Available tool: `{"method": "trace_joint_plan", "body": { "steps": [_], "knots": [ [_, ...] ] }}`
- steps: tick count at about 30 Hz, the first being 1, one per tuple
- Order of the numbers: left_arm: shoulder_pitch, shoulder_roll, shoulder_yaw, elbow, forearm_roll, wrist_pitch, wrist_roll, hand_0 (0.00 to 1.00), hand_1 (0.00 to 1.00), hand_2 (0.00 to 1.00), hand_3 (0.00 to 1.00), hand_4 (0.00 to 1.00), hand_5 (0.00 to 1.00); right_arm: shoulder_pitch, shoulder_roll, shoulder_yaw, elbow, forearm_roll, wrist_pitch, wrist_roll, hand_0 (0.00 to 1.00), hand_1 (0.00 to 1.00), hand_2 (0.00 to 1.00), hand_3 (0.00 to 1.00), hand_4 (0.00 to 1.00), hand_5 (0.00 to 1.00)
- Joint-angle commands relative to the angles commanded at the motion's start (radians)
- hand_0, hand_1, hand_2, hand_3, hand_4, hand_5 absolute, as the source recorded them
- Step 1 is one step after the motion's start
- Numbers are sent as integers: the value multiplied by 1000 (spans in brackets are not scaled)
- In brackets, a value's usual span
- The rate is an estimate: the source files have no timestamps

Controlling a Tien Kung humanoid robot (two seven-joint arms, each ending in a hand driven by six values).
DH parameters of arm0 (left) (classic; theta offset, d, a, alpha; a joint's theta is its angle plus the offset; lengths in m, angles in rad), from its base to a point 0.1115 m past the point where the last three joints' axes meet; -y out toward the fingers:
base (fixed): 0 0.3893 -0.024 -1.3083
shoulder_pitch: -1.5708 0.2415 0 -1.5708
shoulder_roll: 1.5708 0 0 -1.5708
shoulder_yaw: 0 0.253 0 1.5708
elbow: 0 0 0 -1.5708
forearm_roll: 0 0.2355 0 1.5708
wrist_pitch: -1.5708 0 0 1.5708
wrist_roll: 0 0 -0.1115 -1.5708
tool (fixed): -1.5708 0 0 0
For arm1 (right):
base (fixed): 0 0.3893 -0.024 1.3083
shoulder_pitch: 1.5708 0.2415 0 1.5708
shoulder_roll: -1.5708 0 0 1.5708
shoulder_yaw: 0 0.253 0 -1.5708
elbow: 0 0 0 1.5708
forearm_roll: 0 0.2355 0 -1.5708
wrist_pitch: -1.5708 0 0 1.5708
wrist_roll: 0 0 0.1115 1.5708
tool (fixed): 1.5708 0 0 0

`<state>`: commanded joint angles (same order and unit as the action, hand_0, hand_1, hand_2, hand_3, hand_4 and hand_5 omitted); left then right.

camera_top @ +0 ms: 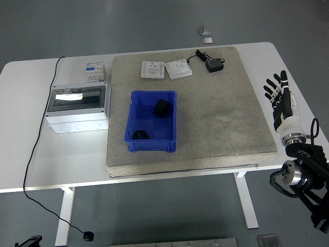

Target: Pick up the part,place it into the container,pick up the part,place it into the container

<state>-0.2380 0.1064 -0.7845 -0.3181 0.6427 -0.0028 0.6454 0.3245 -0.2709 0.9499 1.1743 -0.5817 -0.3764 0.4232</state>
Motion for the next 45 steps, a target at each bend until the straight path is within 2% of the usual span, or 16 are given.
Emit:
{"method": "trace_joint_plan", "body": {
  "steps": [3,7,8,13,14,19,20,25,26,31,32,37,38,43,45],
  "knots": [
    [3,0,-8,-2,10,-10,0,714,716,701,782,794,801,4,-1,-20,6,22,10,-3,988,917,913,940,968,998],
    [2,2,-16,0,32,-22,0,714,716,701,782,794,801,5,1,-63,28,121,58,15,988,917,913,940,968,998],
    [2,1,-16,0,38,-24,0,715,714,691,754,833,833,5,0,-70,35,149,68,18,967,903,897,940,964,998],
    [5,-6,-12,1,44,-20,0,715,714,691,754,833,833,6,-2,-83,65,236,87,26,967,903,897,940,964,998],
    [6,-6,-10,1,43,-22,0,716,714,683,760,835,848,7,-2,-84,69,242,88,26,919,820,819,906,990,998],
    [1,-6,-22,-1,59,-41,0,716,714,683,760,835,848,1,1,-83,84,300,112,34,919,820,819,906,990,998],
    [-1,-5,-22,-1,62,-44,0,717,715,662,731,832,857,-2,0,-80,90,315,120,37,871,697,624,825,989,998],
    [-5,5,-8,2,39,-41,0,717,715,662,731,832,857,-14,-9,-46,117,333,131,48,871,697,624,825,989,998],
    [-5,8,-5,2,31,-40,0,717,714,661,706,829,842,-16,-11,-38,117,335,132,51,819,595,448,702,987,998],
    [-4,13,5,1,16,-31,0,717,714,661,706,829,842,-10,-16,-6,107,359,140,71,819,595,448,702,987,998],
    [-3,13,9,1,15,-27,0,719,715,665,721,833,845,-9,-17,-1,105,361,143,75,800,538,460,524,997,998],
    [5,17,-1,-2,16,-15,0,719,715,665,721,833,845,-21,-19,11,95,375,149,82,800,538,460,524,997,998],
    [6,19,-3,-2,16,-14,0,717,714,665,731,866,853,-22,-19,13,93,375,148,81,783,470,444,452,998,998],
    [5,20,-13,-4,24,-12,0,717,714,665,731,866,853,-15,-18,18,76,380,130,75,783,470,444,452,998,998],
    [4,19,-15,-4,29,-13,0,717,714,664,728,870,851,-14,-17,18,70,385,127,74,754,441,424,431,998,998]
  ]
}}
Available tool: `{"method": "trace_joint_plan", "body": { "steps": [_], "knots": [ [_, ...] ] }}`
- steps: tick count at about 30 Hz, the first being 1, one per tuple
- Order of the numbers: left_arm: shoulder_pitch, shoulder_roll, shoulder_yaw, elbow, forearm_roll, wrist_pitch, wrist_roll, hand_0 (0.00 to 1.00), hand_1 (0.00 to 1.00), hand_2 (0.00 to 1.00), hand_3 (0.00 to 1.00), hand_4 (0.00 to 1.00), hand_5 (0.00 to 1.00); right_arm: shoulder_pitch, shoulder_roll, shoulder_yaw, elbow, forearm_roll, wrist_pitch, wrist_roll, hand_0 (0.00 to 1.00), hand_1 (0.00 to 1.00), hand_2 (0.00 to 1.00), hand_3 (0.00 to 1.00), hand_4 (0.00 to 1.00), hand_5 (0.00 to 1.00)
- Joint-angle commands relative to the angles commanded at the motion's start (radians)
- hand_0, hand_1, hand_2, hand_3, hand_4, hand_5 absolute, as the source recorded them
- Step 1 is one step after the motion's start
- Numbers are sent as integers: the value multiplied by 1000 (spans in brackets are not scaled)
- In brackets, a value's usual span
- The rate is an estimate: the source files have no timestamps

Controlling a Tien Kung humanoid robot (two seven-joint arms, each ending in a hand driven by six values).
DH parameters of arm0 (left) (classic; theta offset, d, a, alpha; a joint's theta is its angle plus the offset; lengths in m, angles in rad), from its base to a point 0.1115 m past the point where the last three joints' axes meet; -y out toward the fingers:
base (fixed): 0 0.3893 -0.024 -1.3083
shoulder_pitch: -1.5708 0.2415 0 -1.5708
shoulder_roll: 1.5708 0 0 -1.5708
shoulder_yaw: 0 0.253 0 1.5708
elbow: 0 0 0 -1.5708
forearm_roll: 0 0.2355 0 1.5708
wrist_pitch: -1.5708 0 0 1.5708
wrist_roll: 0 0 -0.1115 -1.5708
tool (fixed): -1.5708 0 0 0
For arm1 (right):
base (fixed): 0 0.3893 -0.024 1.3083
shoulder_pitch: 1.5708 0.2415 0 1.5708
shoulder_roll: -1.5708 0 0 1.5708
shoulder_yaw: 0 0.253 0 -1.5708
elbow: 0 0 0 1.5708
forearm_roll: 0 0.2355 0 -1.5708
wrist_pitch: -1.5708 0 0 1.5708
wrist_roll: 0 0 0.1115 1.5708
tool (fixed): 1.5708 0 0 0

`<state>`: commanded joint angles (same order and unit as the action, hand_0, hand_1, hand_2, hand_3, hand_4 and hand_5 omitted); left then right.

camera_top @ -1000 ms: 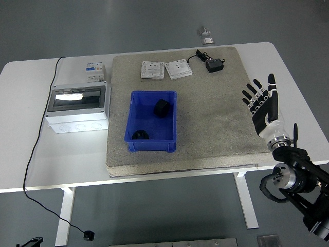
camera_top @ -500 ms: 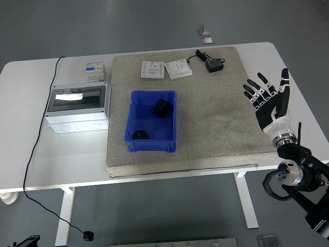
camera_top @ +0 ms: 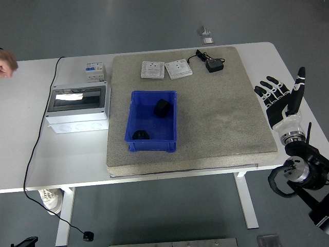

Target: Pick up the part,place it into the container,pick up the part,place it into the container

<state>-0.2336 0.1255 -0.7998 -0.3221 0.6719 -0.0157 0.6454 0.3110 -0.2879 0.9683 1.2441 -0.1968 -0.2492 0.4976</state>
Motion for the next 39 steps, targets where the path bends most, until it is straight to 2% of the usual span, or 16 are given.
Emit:
{"method": "trace_joint_plan", "body": {
  "steps": [6,13,25,39],
  "knots": [
    [1,-3,-10,-1,19,-2,0,717,713,664,725,872,851,-3,-2,1,-12,14,-8,-2,745,424,417,421,998,998],
    [6,-17,-22,-5,65,-12,0,718,713,666,723,873,852,-2,-2,-3,-28,30,-57,-28,720,402,410,421,970,998],
    [4,-25,-44,-7,122,-20,0,718,712,667,715,884,849,1,0,-13,-29,12,-84,-50,715,366,409,436,955,998],
    [1,-21,-46,-6,106,-18,0,718,713,670,717,887,850,11,-7,-28,-21,-31,-109,-69,711,369,409,446,937,998]
  ]
}}
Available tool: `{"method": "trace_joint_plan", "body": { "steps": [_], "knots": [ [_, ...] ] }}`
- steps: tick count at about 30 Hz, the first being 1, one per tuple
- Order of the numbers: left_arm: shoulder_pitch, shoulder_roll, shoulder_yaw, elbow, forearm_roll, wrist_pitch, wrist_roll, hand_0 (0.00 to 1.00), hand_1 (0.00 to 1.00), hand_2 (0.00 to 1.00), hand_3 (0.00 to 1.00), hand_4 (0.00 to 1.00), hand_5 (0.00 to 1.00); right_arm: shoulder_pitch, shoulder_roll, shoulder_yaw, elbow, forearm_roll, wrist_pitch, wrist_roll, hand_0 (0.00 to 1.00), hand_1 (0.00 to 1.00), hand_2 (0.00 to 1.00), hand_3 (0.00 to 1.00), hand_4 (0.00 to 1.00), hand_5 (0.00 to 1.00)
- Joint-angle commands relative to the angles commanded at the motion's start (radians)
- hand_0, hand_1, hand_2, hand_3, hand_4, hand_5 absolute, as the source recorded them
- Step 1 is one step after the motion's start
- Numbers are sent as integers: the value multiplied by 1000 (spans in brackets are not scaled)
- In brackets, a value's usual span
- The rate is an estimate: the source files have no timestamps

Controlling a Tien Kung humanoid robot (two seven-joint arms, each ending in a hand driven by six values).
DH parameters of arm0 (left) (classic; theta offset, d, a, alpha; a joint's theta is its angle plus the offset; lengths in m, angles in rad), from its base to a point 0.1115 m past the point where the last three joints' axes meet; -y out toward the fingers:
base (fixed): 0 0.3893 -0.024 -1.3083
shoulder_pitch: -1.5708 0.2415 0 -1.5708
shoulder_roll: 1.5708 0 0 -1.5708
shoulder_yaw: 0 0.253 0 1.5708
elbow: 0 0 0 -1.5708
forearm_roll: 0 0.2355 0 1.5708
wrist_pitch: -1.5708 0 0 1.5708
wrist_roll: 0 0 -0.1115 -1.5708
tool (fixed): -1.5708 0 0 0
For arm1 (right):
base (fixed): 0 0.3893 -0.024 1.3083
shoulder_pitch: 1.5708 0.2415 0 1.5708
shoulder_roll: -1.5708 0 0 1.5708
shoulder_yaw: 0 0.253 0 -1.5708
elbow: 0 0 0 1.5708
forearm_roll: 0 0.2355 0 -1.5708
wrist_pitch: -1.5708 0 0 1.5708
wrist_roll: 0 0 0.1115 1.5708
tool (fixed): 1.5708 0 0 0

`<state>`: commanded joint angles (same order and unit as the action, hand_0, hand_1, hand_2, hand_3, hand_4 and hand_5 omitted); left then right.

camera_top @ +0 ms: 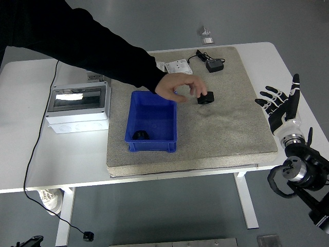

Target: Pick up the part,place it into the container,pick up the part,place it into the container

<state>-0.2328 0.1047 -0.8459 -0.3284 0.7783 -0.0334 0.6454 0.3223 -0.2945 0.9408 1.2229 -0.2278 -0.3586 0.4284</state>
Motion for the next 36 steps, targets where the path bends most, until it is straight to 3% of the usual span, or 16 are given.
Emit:
{"method": "trace_joint_plan", "body": {
  "steps": [21,27,31,32,36],
  "knots": [
    [0,-1,15,5,-40,-4,0,719,715,675,728,903,861,35,18,-92,-3,-67,-36,-23,712,369,415,457,904,998],
    [2,-5,11,7,-43,-8,0,719,715,680,737,910,874,92,28,-116,-11,-134,-44,-31,713,372,424,480,875,998],
    [2,-9,22,7,-51,-7,0,719,715,680,737,910,874,161,45,-153,-45,-230,-89,-84,713,372,424,480,875,998],
    [2,-10,28,8,-56,-5,0,719,716,681,739,910,880,179,51,-166,-59,-261,-106,-104,736,451,549,584,853,998],
    [3,-13,35,8,-63,-1,0,719,716,681,739,910,880,252,83,-235,-113,-383,-162,-190,736,451,549,584,853,998]
  ]
}}
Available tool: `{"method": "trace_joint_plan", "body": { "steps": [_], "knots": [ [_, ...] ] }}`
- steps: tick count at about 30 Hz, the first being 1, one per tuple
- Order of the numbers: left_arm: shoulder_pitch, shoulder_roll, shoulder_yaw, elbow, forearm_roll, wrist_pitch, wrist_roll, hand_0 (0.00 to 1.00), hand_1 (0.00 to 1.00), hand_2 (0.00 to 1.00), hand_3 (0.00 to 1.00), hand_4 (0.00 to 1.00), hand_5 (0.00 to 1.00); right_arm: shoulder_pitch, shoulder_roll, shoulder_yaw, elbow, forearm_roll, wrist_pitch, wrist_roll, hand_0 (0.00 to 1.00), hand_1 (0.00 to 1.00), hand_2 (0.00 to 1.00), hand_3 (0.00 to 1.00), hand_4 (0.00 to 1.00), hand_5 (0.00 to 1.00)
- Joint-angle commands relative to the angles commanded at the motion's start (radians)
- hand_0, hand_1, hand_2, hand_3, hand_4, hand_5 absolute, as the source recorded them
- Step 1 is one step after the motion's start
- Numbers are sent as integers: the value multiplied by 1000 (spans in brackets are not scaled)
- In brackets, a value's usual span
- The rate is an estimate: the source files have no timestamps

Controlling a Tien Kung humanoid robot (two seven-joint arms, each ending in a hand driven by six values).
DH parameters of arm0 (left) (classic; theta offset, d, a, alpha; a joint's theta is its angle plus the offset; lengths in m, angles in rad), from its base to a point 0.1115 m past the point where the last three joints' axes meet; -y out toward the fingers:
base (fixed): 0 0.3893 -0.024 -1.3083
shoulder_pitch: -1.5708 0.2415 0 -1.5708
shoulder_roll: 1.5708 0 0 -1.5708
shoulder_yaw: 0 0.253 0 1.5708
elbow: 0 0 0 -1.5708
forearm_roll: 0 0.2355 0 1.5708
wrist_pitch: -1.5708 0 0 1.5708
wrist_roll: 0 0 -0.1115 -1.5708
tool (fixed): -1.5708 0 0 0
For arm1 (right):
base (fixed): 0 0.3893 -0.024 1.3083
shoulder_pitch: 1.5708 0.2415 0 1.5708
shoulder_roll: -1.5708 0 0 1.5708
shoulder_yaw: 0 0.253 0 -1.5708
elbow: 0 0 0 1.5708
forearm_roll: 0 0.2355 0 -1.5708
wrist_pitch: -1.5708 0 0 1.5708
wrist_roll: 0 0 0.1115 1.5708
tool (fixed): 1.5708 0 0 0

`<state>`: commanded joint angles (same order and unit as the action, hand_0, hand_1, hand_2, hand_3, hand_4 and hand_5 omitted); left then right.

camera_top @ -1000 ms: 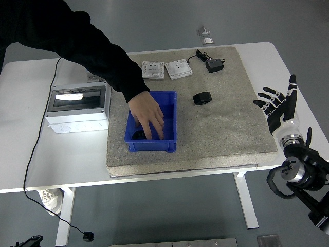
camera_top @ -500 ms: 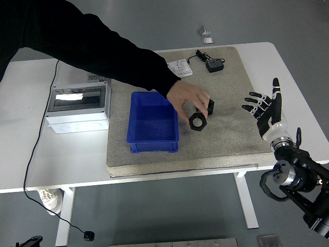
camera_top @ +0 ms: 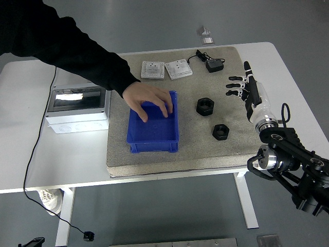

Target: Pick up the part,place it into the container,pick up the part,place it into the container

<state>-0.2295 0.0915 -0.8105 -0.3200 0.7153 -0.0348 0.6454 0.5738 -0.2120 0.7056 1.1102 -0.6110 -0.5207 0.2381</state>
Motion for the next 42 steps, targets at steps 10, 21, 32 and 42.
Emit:
{"method": "trace_joint_plan", "body": {
  "steps": [10,21,32,42],
  "knots": [
    [0,5,6,1,-14,2,0,719,716,683,739,912,880,83,22,-54,-61,-315,8,-190,804,772,768,749,856,910],
    [-2,9,8,1,-11,1,0,719,716,684,743,910,889,107,18,-49,-41,-695,153,-392,887,875,846,814,873,835],
    [-6,15,18,4,-29,6,-5,719,715,685,746,910,886,84,-16,-63,47,-920,202,-479,820,860,853,849,901,637],
    [-10,24,27,5,-73,8,-12,719,714,686,751,911,899,81,-8,-77,-68,-927,175,-440,831,860,850,900,887,598]
  ]
}}
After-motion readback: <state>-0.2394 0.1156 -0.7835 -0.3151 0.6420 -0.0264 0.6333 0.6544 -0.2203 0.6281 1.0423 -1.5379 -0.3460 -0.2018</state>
